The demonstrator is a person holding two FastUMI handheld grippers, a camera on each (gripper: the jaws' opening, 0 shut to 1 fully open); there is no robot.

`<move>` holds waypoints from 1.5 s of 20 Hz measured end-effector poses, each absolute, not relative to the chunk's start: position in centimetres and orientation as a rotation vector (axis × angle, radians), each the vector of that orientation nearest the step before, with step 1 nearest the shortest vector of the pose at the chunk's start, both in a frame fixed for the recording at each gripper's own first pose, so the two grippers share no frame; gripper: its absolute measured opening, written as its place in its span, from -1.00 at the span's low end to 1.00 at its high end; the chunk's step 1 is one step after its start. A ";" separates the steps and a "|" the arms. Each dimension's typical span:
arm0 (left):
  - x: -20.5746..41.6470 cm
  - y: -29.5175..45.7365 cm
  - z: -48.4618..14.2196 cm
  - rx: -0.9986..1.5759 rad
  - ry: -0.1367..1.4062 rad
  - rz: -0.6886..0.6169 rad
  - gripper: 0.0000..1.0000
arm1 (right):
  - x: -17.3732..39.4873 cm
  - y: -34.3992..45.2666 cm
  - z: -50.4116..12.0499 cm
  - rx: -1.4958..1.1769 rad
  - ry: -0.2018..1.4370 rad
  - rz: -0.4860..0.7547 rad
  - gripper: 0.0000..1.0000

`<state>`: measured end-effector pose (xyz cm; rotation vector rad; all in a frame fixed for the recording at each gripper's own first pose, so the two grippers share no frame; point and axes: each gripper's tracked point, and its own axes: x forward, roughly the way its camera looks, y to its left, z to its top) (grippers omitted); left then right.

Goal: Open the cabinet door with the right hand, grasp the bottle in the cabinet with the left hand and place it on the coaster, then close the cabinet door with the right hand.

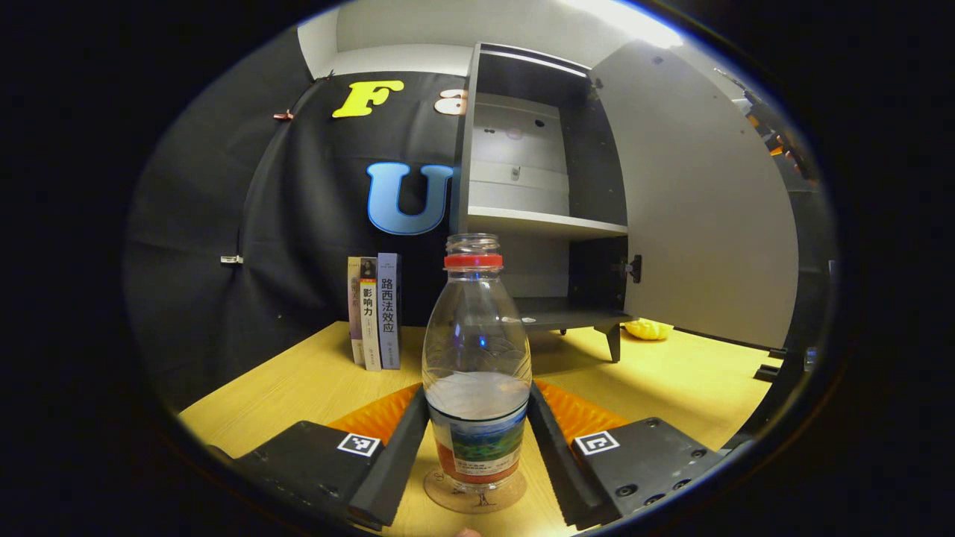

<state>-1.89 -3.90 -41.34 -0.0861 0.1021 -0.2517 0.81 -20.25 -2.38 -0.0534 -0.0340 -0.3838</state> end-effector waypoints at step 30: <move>-5.3 -0.7 -22.3 -0.127 0.089 -0.110 0.88 | 1.0 -19.9 -2.8 -0.015 -0.018 -0.322 0.93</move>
